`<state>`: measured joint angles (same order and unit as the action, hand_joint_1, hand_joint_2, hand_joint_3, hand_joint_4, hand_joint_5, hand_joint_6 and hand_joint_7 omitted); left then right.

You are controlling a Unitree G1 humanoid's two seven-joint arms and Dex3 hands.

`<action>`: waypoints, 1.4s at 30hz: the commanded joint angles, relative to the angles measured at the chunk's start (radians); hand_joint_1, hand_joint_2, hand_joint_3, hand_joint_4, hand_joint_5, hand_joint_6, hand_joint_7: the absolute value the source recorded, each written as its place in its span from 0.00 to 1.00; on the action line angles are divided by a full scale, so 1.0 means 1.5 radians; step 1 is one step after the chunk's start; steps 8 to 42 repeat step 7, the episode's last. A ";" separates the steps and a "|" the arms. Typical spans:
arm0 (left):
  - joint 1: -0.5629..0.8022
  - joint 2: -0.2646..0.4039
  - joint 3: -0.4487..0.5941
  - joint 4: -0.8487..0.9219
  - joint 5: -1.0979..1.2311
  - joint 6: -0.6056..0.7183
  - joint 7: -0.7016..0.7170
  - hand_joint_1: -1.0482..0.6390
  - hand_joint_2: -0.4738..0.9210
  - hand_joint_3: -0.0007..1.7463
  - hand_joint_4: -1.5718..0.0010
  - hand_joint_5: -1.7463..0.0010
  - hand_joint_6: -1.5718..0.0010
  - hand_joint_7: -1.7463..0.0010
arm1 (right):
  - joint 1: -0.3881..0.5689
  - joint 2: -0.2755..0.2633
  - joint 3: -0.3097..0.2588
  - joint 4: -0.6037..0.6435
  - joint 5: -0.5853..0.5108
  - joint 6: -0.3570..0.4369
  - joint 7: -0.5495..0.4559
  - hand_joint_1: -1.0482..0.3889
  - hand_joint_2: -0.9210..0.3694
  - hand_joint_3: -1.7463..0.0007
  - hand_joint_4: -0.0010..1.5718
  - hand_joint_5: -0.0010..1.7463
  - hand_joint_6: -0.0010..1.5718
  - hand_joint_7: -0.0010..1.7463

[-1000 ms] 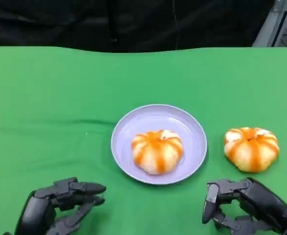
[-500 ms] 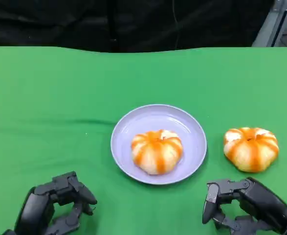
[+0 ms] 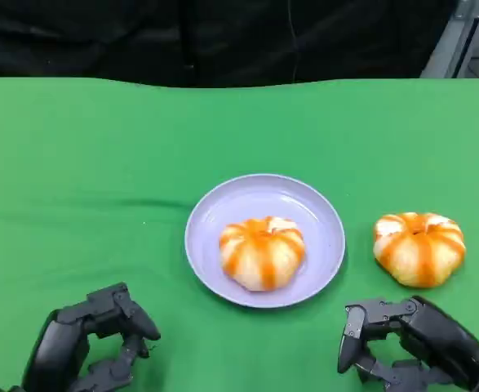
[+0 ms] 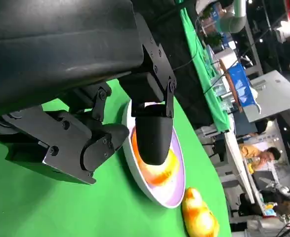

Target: Grasp the bread from the table and place it into the plate.

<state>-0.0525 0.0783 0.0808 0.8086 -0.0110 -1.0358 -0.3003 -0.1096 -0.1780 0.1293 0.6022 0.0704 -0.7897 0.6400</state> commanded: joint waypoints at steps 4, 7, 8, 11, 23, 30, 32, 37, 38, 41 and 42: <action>0.007 0.015 -0.008 -0.002 0.006 -0.016 0.010 0.62 0.77 0.60 0.51 0.10 0.48 0.24 | 0.015 -0.011 -0.010 -0.025 0.004 0.003 -0.018 0.66 0.12 0.56 0.46 0.95 0.51 0.67; 0.010 0.015 -0.011 -0.006 0.007 -0.013 0.012 0.62 0.76 0.60 0.51 0.10 0.47 0.24 | 0.017 -0.011 -0.008 -0.031 0.004 0.009 -0.020 0.66 0.12 0.56 0.46 0.95 0.51 0.66; 0.010 0.015 -0.011 -0.006 0.007 -0.013 0.012 0.62 0.76 0.60 0.51 0.10 0.47 0.24 | 0.017 -0.011 -0.008 -0.031 0.004 0.009 -0.020 0.66 0.12 0.56 0.46 0.95 0.51 0.66; 0.010 0.015 -0.011 -0.006 0.007 -0.013 0.012 0.62 0.76 0.60 0.51 0.10 0.47 0.24 | 0.017 -0.011 -0.008 -0.031 0.004 0.009 -0.020 0.66 0.12 0.56 0.46 0.95 0.51 0.66; 0.010 0.015 -0.011 -0.006 0.007 -0.013 0.012 0.62 0.76 0.60 0.51 0.10 0.47 0.24 | 0.017 -0.011 -0.008 -0.031 0.004 0.009 -0.020 0.66 0.12 0.56 0.46 0.95 0.51 0.66; 0.010 0.015 -0.011 -0.006 0.007 -0.013 0.012 0.62 0.76 0.60 0.51 0.10 0.47 0.24 | 0.017 -0.011 -0.008 -0.031 0.004 0.009 -0.020 0.66 0.12 0.56 0.46 0.95 0.51 0.66; 0.010 0.015 -0.011 -0.006 0.007 -0.013 0.012 0.62 0.76 0.60 0.51 0.10 0.47 0.24 | 0.017 -0.011 -0.008 -0.031 0.004 0.009 -0.020 0.66 0.12 0.56 0.46 0.95 0.51 0.66; 0.010 0.015 -0.011 -0.006 0.007 -0.013 0.012 0.62 0.76 0.60 0.51 0.10 0.47 0.24 | 0.017 -0.011 -0.008 -0.031 0.004 0.009 -0.020 0.66 0.12 0.56 0.46 0.95 0.51 0.66; 0.010 0.015 -0.011 -0.006 0.007 -0.013 0.012 0.62 0.76 0.60 0.51 0.10 0.47 0.24 | 0.017 -0.011 -0.008 -0.031 0.004 0.009 -0.020 0.66 0.12 0.56 0.46 0.95 0.51 0.66; 0.010 0.015 -0.011 -0.006 0.007 -0.013 0.012 0.62 0.76 0.60 0.51 0.10 0.47 0.24 | 0.017 -0.011 -0.008 -0.031 0.004 0.009 -0.020 0.66 0.12 0.56 0.46 0.95 0.51 0.66; 0.010 0.015 -0.011 -0.006 0.007 -0.013 0.012 0.62 0.76 0.60 0.51 0.10 0.47 0.24 | 0.017 -0.011 -0.008 -0.031 0.004 0.009 -0.020 0.66 0.12 0.56 0.46 0.95 0.51 0.66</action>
